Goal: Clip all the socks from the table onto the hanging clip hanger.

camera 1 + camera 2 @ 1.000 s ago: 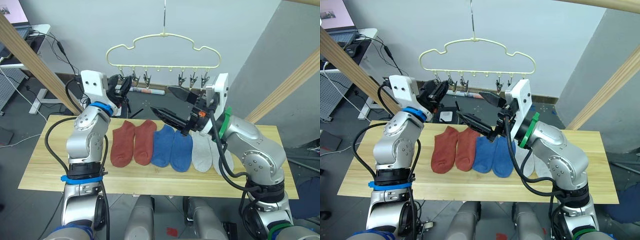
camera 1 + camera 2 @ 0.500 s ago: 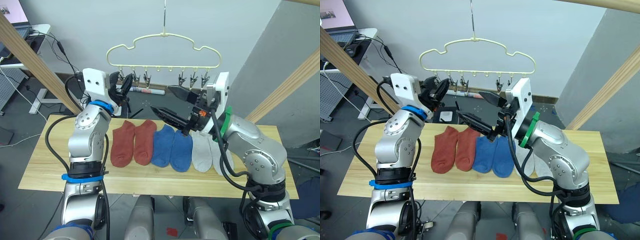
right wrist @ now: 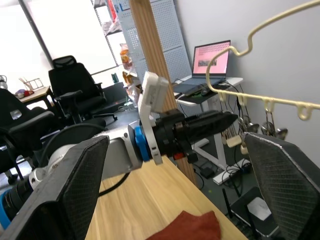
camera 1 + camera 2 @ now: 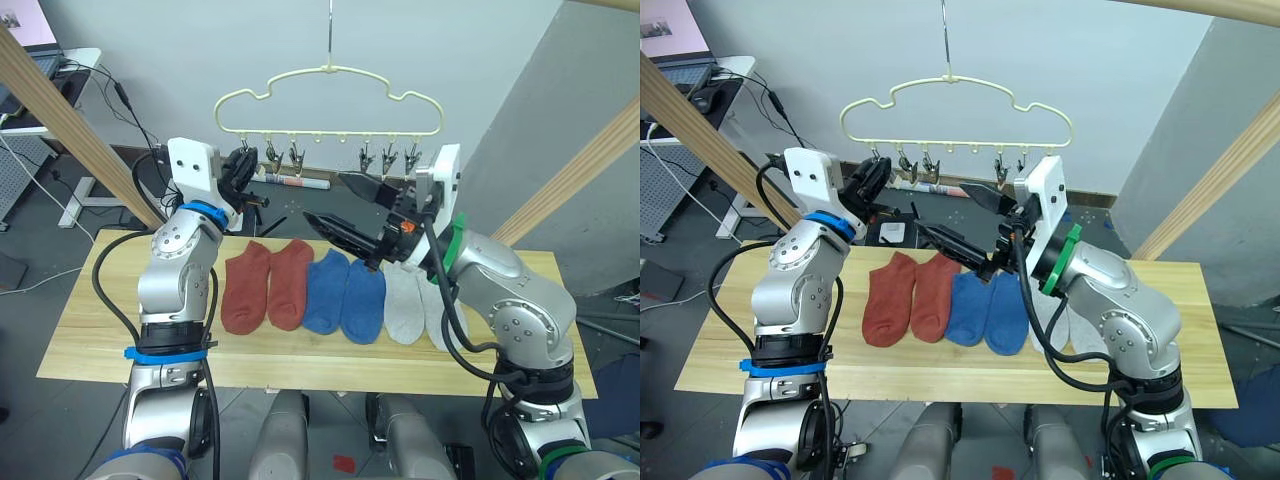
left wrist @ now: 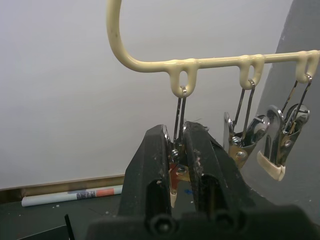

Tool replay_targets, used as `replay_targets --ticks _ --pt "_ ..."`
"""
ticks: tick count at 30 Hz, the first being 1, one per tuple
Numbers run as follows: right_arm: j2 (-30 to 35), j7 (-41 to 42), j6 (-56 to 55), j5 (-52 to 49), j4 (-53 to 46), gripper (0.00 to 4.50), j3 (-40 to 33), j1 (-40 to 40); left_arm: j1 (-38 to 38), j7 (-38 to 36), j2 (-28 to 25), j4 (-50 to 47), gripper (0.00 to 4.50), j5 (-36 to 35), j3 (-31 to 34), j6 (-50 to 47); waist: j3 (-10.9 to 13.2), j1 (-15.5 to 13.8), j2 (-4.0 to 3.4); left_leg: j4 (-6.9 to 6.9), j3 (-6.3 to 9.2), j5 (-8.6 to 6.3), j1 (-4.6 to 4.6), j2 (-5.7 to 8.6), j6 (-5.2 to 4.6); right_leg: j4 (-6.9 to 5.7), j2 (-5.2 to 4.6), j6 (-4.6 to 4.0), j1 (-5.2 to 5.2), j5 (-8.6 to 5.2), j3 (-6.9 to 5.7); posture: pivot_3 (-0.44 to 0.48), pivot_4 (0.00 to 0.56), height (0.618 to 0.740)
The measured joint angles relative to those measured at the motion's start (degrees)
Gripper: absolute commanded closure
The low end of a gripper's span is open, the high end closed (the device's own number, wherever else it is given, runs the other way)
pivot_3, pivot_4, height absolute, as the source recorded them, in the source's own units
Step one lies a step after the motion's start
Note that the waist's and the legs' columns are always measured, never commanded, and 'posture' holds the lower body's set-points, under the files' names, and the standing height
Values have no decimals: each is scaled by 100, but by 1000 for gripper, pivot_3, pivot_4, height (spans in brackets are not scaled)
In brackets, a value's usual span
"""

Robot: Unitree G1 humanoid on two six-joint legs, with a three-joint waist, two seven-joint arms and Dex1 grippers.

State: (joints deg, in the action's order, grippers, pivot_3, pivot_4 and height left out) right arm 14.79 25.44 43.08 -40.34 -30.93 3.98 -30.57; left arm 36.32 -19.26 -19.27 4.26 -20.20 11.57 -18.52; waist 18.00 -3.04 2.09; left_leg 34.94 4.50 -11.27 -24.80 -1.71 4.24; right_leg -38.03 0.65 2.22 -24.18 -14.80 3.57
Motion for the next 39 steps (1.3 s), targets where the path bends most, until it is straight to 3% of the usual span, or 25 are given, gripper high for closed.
replay_targets --ticks 5,10,17,22,26,36,39 --pt "593 -275 -349 928 -11 0 60 1566 -4 -126 -286 -207 4333 -45 62 -327 0 -48 1 0 0 0 -8 9 1 3 -12 -1 -1 -2 -2 216 305 740" --pt "890 -994 -1008 2370 994 0 62 2260 -108 -255 -389 -420 4333 -253 127 -633 0 -34 0 3 -1 15 -3 9 21 0 -12 14 -2 -11 -1 205 290 740" --pt "361 -1762 -1350 3142 2934 0 -102 2093 -187 -280 -441 -480 4333 -343 164 -786 -3 2 2 4 2 27 1 -2 31 -8 2 12 -1 -10 0 212 272 740" --pt "-153 -2236 -1413 3221 3777 0 -579 1719 -221 -278 -434 -637 4333 -404 164 -871 -7 -9 3 1 3 29 0 2 36 -7 0 -15 -1 6 -2 220 264 740" --pt "-375 -2336 -1462 3202 3966 911 -791 1625 -249 -277 -434 -682 4333 -425 160 -915 -19 -9 3 0 4 37 1 3 48 -6 0 -16 2 7 -3 226 262 740" --pt "-476 -2208 -1361 3124 3672 4464 -1145 2053 -314 -273 -503 -714 4333 -468 189 -978 -60 -16 13 4 8 34 7 2 29 -10 0 -3 10 -1 -6 230 269 740" --pt "-327 -1979 -1315 3144 3445 4464 -1030 2238 -309 -223 -443 -776 4333 -690 297 -1199 -59 -16 12 4 8 35 6 2 28 -11 0 -2 10 -1 -5 230 269 740"
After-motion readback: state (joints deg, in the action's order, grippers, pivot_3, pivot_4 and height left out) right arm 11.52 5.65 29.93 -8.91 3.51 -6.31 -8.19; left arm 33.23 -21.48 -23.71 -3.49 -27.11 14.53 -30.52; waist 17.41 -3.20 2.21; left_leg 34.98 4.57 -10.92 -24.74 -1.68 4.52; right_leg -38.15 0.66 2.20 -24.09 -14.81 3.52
